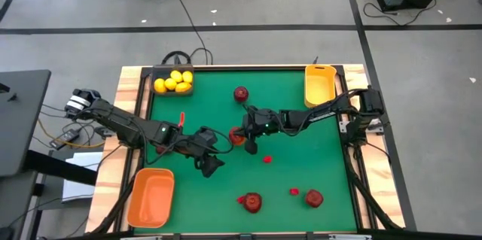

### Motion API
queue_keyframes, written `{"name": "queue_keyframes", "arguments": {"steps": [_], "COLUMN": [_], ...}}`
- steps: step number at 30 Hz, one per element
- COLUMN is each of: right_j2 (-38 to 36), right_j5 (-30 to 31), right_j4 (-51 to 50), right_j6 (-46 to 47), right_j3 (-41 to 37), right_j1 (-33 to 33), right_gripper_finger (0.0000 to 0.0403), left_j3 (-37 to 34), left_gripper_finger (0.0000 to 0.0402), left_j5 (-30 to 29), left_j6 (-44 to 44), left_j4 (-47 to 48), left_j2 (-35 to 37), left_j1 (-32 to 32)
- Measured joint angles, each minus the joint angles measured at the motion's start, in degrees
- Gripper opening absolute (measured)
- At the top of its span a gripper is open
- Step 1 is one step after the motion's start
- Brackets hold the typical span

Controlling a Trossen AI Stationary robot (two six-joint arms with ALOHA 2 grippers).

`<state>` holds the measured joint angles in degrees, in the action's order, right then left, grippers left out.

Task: Sort produce into baskets
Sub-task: Put the center red apple into the yellow bin

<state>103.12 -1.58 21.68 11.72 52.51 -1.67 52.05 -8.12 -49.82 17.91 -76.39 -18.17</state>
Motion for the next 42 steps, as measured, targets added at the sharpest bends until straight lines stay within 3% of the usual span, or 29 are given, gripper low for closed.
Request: {"name": "queue_keyframes", "arguments": {"steps": [8, 15, 18, 23, 34, 42], "right_j2": [-2.82, -6.07, -7.98, -13.24, -26.77, -31.56], "right_j5": [2.09, 12.93, 15.14, 20.08, 32.24, 36.28], "right_j4": [2.79, 1.52, 0.29, -5.88, -21.11, -27.04], "right_j6": [11.39, 20.4, 21.3, 21.72, 28.02, 30.31], "right_j3": [-0.05, -0.04, -0.04, -0.03, -0.02, -0.02], "right_j1": [0.78, 1.89, 2.57, 4.12, 6.24, 6.83], "right_gripper_finger": [0.0005, 0.0005, 0.0005, 0.0005, 0.0005, 0.0005], "left_j3": [0.0, 0.01, 0.02, 0.02, 0.04, 0.04], "left_gripper_finger": [0.0294, 0.0294, 0.0294, 0.0293, 0.025, 0.0237], "left_j5": [-4.69, -4.66, -2.0, 1.86, 2.38, 7.85], "left_j6": [-1.41, 0.03, 0.0, 4.89, 20.31, 27.81], "left_j4": [0.4, -0.91, -0.74, 0.14, 3.78, 4.19], "left_j2": [0.01, -0.34, -0.23, 2.45, 17.06, 19.07], "left_j1": [0.0, 0.41, 2.1, 4.55, 10.2, 18.87]}}
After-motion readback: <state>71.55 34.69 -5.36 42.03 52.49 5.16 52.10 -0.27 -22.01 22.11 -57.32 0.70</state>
